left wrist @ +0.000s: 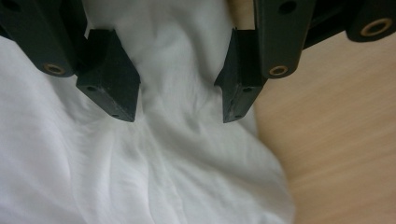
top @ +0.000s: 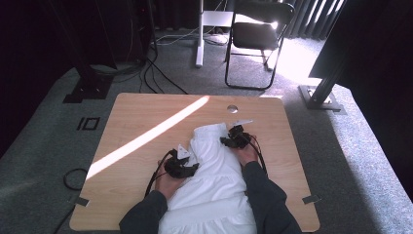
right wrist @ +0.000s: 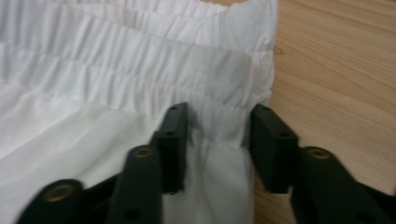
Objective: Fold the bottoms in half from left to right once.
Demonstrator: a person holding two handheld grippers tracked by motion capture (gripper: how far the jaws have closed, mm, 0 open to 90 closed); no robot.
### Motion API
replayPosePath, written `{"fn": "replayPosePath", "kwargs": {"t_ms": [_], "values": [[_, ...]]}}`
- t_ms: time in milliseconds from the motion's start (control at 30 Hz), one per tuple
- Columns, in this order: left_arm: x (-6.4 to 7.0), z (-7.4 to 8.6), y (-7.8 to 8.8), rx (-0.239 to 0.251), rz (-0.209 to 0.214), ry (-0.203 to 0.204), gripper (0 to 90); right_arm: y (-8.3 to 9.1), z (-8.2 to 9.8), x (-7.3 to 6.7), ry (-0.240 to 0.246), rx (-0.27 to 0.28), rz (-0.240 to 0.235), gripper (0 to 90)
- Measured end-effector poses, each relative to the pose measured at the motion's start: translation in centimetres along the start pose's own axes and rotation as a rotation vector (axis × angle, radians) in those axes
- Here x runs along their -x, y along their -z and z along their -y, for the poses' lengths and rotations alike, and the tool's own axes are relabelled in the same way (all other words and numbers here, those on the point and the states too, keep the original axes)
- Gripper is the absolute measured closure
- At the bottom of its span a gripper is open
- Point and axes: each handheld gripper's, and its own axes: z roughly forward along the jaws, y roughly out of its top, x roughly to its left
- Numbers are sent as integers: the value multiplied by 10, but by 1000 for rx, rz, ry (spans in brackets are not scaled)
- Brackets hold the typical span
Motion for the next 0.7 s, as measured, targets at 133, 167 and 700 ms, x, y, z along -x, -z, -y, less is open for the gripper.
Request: {"fn": "replayPosePath", "kwargs": {"t_ms": [133, 167, 700], "values": [[-15, -19, 8, 41, -12, 21, 459, 1, 0, 2, -37, -2, -24, 743], [-20, -24, 9, 52, -11, 31, 444, 1, 0, 4, -54, -7, -36, 754], [-38, -43, -53, -30, -25, 107, 218, 1, 1, 1, -58, 0, -14, 756]]}}
